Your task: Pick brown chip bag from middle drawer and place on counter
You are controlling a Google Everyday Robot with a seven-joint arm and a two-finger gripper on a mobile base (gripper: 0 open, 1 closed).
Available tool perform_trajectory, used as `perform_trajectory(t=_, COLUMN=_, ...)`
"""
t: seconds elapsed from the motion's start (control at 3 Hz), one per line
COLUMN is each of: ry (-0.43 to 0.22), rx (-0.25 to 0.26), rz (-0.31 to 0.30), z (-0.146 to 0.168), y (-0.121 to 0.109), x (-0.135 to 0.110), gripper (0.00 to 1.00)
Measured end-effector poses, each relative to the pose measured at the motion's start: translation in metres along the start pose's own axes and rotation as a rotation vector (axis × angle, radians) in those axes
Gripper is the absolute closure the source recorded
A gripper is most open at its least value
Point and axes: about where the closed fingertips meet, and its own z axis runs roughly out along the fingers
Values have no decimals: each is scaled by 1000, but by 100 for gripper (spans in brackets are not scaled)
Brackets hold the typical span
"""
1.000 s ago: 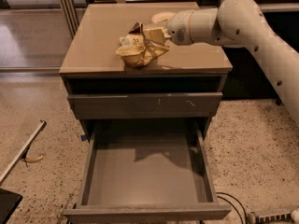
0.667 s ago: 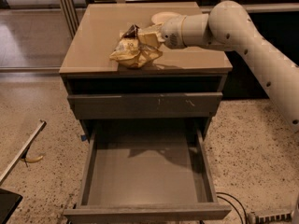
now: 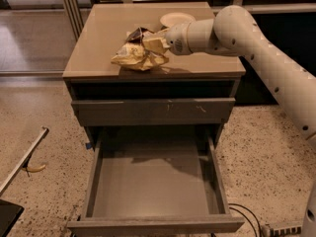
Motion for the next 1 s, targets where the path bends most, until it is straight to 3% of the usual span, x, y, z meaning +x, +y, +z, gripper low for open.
perform_trajectory(t=1.0, ry=0, rx=0, rz=0, z=0, y=0, x=0, gripper=11)
